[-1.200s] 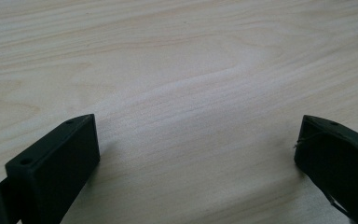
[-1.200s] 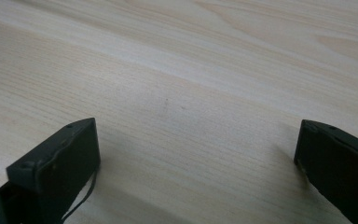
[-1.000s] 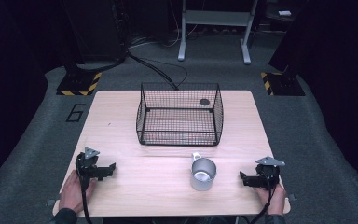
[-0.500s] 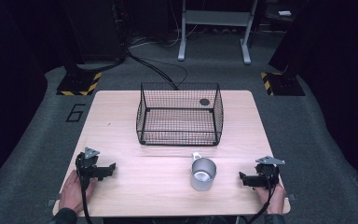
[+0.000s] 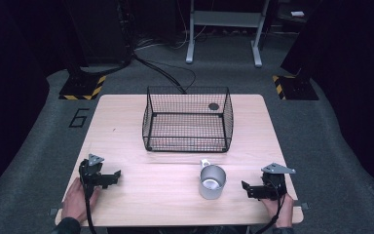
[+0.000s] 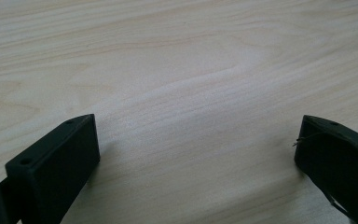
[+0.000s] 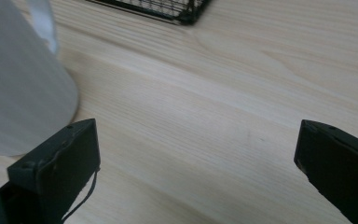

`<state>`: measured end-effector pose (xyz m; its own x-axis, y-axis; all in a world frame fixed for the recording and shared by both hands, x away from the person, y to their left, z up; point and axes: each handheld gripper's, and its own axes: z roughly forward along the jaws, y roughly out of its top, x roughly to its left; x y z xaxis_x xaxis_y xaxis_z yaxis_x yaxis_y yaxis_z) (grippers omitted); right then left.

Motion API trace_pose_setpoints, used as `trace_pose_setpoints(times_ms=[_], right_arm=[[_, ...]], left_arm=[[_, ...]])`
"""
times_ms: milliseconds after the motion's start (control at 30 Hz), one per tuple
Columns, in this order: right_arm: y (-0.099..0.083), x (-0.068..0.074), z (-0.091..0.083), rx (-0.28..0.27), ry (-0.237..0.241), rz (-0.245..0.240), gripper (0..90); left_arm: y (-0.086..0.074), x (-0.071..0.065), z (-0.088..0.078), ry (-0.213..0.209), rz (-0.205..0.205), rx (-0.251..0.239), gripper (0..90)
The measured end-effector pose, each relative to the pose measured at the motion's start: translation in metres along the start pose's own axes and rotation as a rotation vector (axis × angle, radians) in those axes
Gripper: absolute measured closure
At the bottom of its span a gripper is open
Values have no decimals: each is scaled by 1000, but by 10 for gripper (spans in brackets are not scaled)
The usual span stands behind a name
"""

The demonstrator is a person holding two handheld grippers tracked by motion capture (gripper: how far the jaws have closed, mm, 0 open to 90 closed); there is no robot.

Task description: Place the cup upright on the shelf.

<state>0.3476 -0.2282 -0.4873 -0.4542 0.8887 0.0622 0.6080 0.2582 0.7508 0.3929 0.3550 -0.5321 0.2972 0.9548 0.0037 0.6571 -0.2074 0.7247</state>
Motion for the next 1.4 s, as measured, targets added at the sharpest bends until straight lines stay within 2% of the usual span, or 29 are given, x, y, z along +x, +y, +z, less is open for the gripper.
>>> trace_pose_setpoints(times_ms=[67, 300, 433, 700, 1000, 1133, 1233, 1400], right_arm=[[3, 6, -2, -17, 21, -12, 0], [13, 25, -10, -23, 82, -55, 0], [19, 36, -14, -35, 106, -74, 0], [28, 55, -18, -18, 143, -122, 0], [36, 74, -10, 13, 179, -187, 0], [40, 82, -4, 37, 206, -199, 0], [41, 85, -1, 34, 214, -216, 0], [43, 91, 2, 49, 227, -215, 0]], left_arm=[[0, 0, 0, 0, 1, 1, 0], [0, 0, 0, 0, 0, 0, 0], [0, 0, 0, 0, 0, 0, 0], [0, 0, 0, 0, -2, -1, 0], [0, 0, 0, 0, 0, 0, 0], [0, 0, 0, 1, -3, -6, 0], [0, 0, 0, 0, -2, -2, 0], [0, 0, 0, -2, -2, -2, 0]])
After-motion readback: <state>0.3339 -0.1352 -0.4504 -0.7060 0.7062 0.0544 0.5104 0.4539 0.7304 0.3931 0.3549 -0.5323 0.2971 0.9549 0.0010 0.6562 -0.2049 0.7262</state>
